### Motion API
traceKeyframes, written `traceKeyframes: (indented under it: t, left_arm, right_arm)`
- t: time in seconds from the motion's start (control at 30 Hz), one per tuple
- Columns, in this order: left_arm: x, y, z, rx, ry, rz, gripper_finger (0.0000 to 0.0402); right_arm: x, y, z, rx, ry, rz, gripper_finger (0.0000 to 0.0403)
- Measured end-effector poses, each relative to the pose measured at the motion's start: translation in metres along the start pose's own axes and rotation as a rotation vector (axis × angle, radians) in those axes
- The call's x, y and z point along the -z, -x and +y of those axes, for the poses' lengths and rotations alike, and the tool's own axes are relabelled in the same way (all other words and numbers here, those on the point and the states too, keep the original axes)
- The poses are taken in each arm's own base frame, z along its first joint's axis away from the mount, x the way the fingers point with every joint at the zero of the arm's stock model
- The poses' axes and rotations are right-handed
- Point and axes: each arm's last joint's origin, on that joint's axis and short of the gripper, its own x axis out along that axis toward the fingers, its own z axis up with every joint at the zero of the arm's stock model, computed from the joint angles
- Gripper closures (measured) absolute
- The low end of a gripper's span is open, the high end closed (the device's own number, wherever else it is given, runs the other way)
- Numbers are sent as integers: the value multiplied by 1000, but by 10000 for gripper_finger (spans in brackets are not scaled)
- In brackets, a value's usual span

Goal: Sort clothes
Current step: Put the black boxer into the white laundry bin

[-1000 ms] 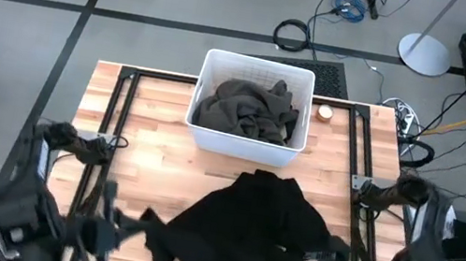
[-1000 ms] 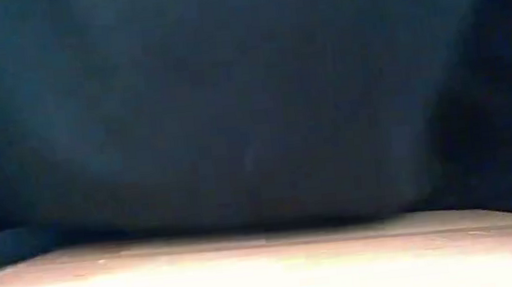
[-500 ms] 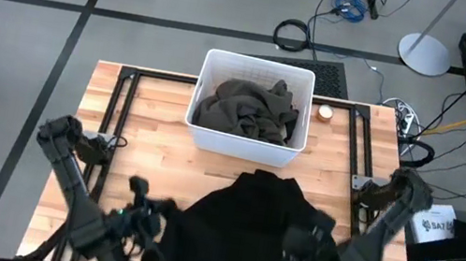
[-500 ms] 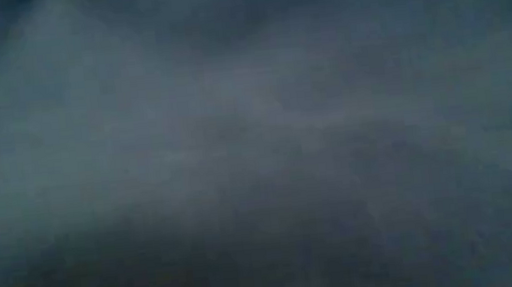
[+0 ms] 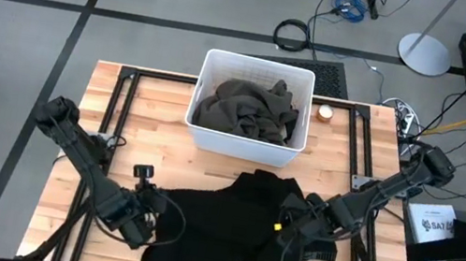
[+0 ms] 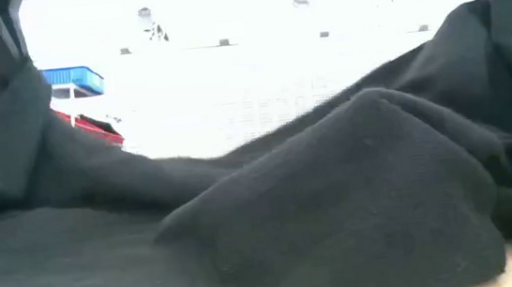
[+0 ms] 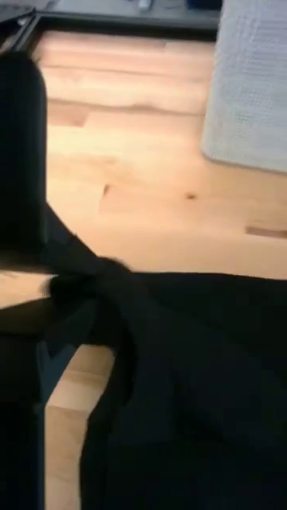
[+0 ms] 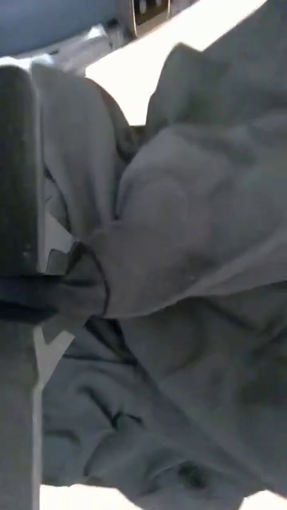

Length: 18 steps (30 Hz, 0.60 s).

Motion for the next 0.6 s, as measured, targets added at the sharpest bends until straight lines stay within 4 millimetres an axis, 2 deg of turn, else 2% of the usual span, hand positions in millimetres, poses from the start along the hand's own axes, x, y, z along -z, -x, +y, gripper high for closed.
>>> traceKeyframes:
  t: [0.13,0.33,0.5,0.6]
  left_arm:
    - [-5,-8,1,3,44,47,301]
    - [-15,-7,10,4,90,56,230]
    - [-29,7,11,3,108,-63,220]
    - [-34,12,12,-2,120,-109,220]
  right_arm:
    - [2,-7,-7,40,-64,27,350]
    - [10,-15,-13,76,-98,38,258]
    - [20,-36,-24,127,-120,49,181]
    - [24,-52,-24,78,-97,35,151]
